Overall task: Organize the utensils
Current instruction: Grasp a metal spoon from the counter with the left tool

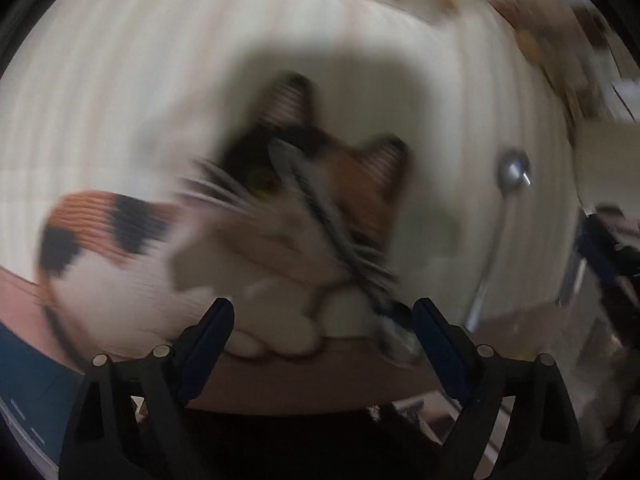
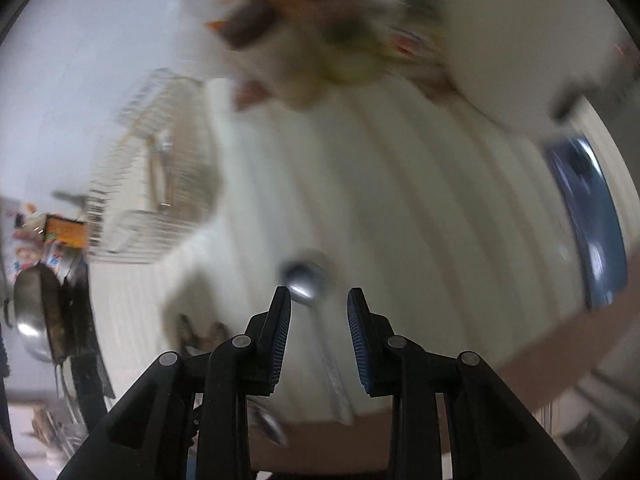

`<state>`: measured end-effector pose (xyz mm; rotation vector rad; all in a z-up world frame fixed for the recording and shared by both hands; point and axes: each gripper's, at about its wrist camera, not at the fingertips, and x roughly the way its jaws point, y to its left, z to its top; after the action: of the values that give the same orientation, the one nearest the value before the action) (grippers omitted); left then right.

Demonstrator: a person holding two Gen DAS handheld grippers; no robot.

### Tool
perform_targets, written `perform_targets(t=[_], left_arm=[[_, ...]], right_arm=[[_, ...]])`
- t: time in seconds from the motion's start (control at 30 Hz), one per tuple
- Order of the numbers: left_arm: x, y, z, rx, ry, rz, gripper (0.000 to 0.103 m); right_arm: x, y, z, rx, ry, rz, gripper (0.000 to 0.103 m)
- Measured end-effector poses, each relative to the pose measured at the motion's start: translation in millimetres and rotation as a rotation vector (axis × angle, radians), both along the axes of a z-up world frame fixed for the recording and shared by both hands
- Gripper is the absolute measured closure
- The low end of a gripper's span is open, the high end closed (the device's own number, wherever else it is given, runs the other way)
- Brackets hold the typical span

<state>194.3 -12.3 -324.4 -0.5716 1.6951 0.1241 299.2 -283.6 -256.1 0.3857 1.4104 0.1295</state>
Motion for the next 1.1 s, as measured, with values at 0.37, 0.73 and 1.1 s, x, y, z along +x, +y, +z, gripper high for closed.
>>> perform_targets(t=[0.37, 0.73, 1.1], left_arm=[[23, -69, 1, 0.244, -0.066, -0.310, 0.063], [44, -16, 13, 0.316, -0.153, -0.348, 0.094], [-5, 37, 9, -0.033, 0.008, -0.073, 0.070]], right_arm=[[-54, -47, -15, -0.067, 0.004, -0.118, 0.072], [-67, -42, -10, -0.062, -0.009, -0.118, 0.072], [-58, -18, -18, -0.022, 0.002, -0.088, 0.071]])
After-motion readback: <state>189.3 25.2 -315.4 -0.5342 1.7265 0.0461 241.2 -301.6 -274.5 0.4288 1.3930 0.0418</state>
